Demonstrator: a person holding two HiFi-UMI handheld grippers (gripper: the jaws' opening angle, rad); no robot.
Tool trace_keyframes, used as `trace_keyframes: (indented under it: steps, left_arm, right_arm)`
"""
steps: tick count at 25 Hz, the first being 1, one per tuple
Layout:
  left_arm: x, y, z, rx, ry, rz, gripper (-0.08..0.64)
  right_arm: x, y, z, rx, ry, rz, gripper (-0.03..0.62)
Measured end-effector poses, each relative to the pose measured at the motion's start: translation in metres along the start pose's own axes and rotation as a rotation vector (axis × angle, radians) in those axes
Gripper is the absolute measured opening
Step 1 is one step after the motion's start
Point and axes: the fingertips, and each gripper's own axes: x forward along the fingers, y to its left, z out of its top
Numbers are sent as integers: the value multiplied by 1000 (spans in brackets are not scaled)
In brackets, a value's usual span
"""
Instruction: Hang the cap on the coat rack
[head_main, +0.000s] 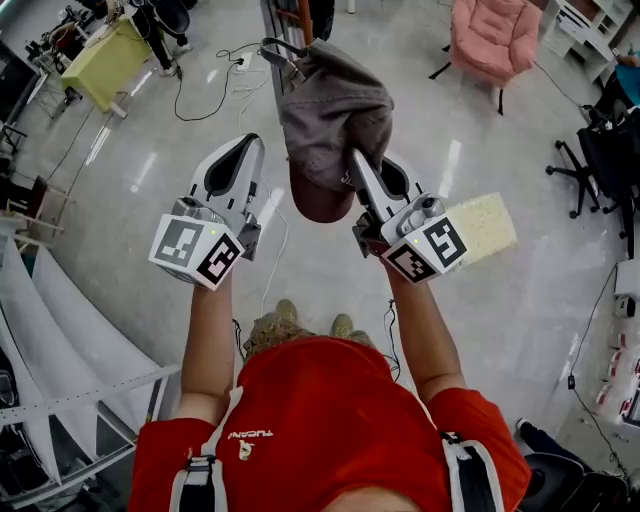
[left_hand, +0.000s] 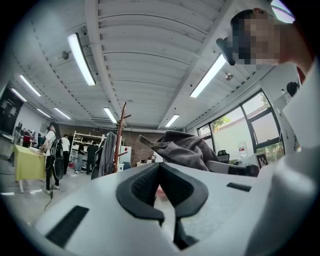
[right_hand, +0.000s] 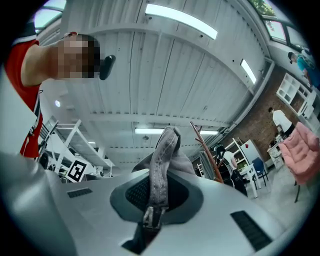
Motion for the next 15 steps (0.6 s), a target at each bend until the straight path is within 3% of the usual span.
trace_keyframes:
  steps: [6,15]
  left_arm:
    - [0,21,-6,0,-29,13,9]
    - [25,189,23,10,-53,-93,9]
  right_arm:
    - [13,-1,-6,-46,3,8,29]
    - [175,-23,-32,-129,-27,-121,29]
